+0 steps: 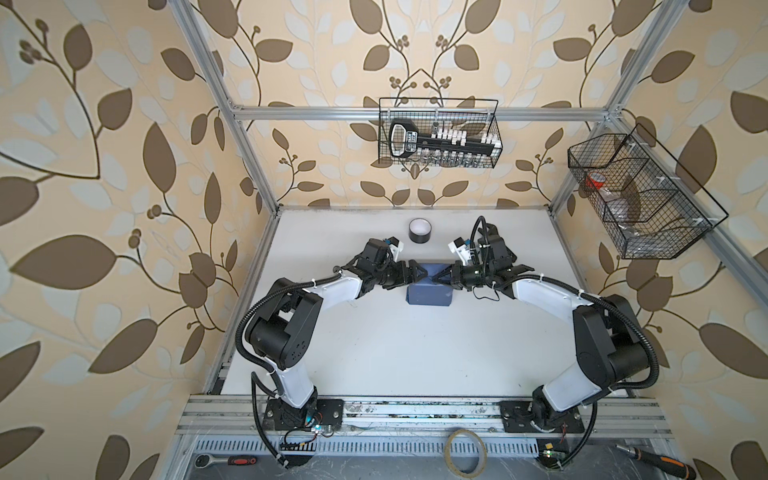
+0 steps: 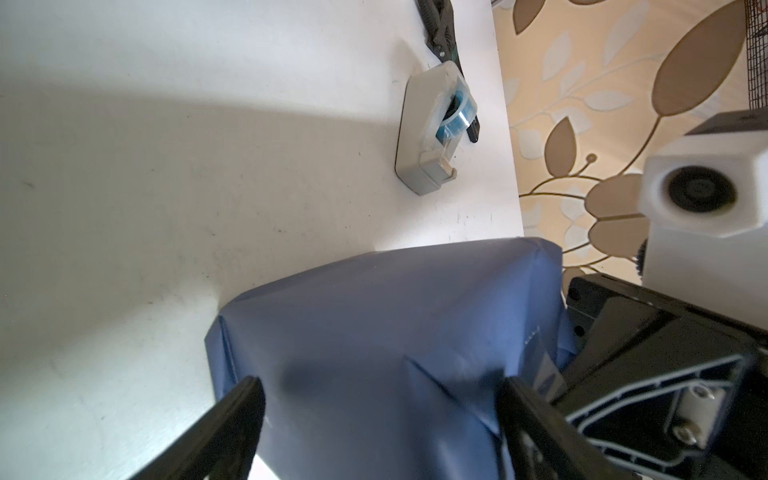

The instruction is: Wrap the gift box in paper

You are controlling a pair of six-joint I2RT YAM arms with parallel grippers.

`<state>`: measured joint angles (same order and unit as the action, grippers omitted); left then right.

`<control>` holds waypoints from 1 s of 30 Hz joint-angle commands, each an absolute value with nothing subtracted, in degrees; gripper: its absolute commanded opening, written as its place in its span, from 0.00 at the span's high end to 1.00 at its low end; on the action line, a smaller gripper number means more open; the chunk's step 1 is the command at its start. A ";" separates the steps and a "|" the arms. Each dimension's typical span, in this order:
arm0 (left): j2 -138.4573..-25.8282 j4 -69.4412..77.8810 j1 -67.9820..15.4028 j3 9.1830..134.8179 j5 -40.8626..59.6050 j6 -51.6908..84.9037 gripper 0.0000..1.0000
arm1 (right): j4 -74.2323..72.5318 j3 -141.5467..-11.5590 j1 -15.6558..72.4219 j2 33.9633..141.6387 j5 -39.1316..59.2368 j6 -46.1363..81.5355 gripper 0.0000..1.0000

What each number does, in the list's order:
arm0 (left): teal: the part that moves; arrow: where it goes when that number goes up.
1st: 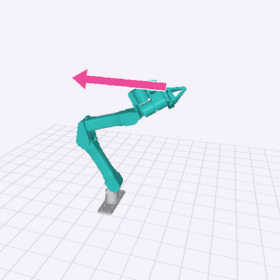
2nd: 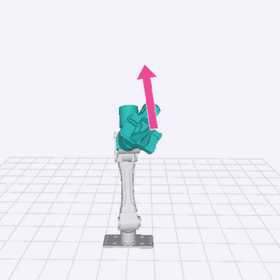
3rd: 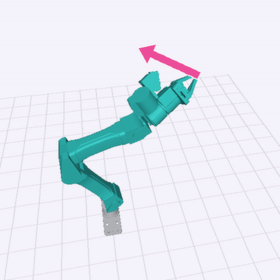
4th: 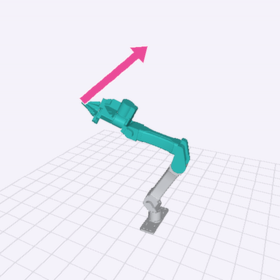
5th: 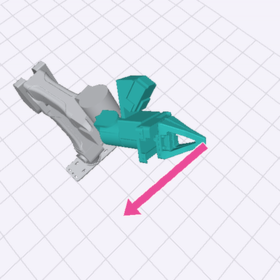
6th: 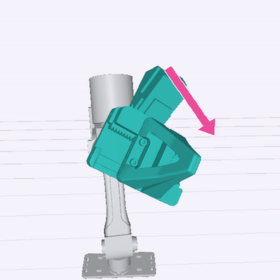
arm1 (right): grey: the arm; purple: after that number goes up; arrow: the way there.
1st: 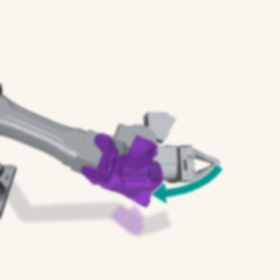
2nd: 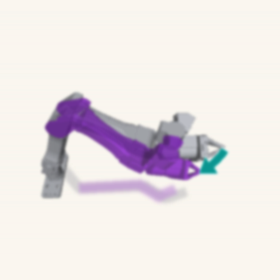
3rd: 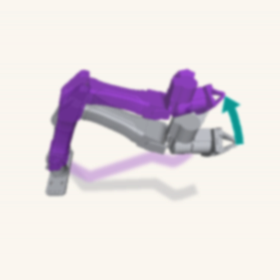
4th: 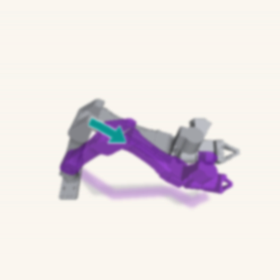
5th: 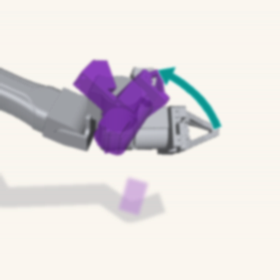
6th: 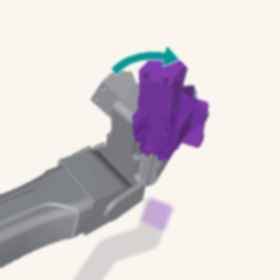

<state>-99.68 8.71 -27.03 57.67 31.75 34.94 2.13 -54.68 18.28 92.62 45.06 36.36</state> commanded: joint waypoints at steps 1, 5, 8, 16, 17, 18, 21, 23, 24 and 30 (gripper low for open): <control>-97.09 10.01 -27.25 58.81 30.68 33.50 0.09 | 10.37 -52.86 18.46 96.85 38.41 34.53 1.00; -96.30 14.88 -27.25 56.98 32.97 33.92 0.08 | 10.51 -53.21 18.58 97.01 38.32 34.37 1.00; -95.78 16.89 -27.25 56.29 33.76 33.96 0.08 | 10.55 -53.39 18.63 97.10 38.23 34.47 1.00; -94.10 22.05 -27.31 53.81 36.07 32.95 0.07 | 10.99 -53.66 18.59 97.08 38.08 34.16 1.00; -94.22 21.58 -27.40 54.09 36.61 32.38 0.07 | 10.92 -53.68 18.55 97.07 38.06 34.04 1.00; -94.48 20.77 -27.55 54.53 36.97 31.73 0.07 | 11.05 -53.61 18.61 97.12 38.10 34.01 1.00; -95.24 17.75 -28.19 55.70 36.80 29.39 0.07 | 11.07 -53.65 18.55 97.03 38.06 33.95 1.00; -96.12 16.88 -28.25 56.23 36.65 28.88 0.07 | 11.12 -53.62 18.55 97.03 37.99 33.99 1.00; -96.80 16.26 -28.30 56.65 36.58 28.68 0.07 | 11.08 -53.71 18.60 96.99 38.02 33.93 1.00; -100.27 14.98 -28.34 58.94 37.17 28.65 0.07 | 11.16 -53.74 18.57 97.03 37.97 33.80 1.00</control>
<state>-98.63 14.76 -27.38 56.45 34.35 30.28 2.61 -55.31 18.31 93.08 45.25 35.66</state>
